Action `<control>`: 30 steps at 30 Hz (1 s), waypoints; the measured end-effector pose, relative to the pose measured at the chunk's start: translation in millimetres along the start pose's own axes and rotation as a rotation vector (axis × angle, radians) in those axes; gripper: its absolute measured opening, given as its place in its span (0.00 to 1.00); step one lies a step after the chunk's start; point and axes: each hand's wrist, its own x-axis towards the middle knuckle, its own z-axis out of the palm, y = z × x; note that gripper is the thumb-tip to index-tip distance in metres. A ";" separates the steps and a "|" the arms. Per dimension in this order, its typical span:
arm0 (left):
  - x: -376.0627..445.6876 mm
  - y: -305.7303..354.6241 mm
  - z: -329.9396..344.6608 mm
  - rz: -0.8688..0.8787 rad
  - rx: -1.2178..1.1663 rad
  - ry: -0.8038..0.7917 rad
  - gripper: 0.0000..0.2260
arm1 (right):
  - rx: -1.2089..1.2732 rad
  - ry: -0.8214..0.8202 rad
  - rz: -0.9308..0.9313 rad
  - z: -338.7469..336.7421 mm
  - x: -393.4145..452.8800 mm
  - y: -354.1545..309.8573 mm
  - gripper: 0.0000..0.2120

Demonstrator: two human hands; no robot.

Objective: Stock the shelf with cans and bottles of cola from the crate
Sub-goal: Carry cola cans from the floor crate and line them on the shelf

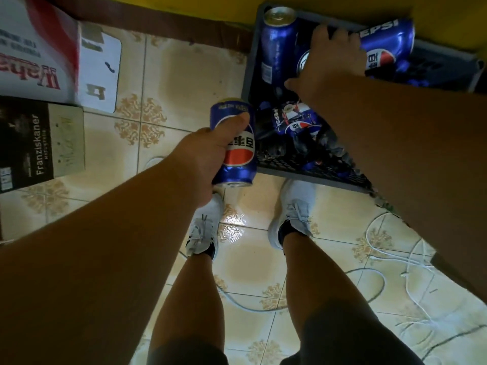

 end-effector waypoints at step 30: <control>-241.2 51.2 2.8 0.094 -0.142 -0.080 0.19 | 1.627 -0.110 0.396 -158.3 -245.8 42.2 0.24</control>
